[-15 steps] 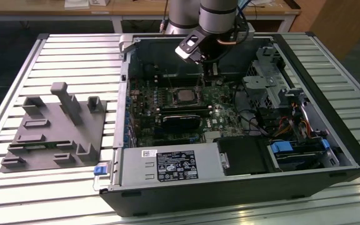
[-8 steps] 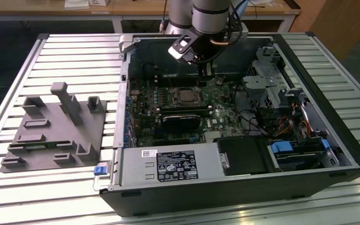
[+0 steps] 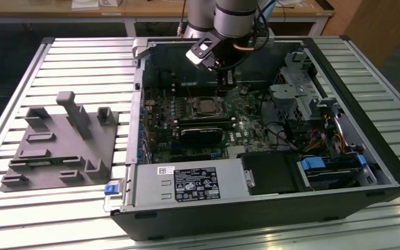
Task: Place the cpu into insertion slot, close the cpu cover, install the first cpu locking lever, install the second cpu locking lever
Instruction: 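Close the cpu cover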
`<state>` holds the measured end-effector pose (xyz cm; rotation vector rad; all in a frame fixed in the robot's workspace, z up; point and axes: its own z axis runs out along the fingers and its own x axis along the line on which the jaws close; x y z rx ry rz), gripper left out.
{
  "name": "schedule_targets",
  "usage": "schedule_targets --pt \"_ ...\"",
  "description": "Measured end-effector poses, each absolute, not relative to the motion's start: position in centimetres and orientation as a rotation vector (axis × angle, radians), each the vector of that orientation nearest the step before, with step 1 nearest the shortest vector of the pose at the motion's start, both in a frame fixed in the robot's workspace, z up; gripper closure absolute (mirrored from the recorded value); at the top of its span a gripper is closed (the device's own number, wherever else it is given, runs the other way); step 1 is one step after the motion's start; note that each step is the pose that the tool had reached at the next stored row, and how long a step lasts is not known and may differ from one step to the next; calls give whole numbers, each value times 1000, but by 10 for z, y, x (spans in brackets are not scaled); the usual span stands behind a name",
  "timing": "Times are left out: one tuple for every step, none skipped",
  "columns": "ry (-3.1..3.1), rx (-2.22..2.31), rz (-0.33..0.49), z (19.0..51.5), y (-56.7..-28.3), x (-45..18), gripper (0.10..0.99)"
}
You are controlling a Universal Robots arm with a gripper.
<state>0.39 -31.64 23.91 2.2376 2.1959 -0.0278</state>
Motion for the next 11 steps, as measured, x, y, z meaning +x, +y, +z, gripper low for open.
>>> schedule_targets --pt "2197 2238 -30 239 -316 4 980" --pt "2198 2239 -32 239 -316 4 980" --pt "2198 2240 -34 239 -316 4 980" --pt "2198 2240 -33 239 -316 4 980" --pt "2198 2240 -32 239 -316 3 980" --pt "2197 2239 -30 238 -316 2 980" --pt "2196 2238 -27 238 -316 1 980" --pt "2195 2236 -25 238 -316 -1 980" --pt "2194 2235 -22 237 -316 -3 980" --pt "2192 2233 -19 236 -316 -5 980" --pt "2191 2232 -16 236 -316 -6 980"
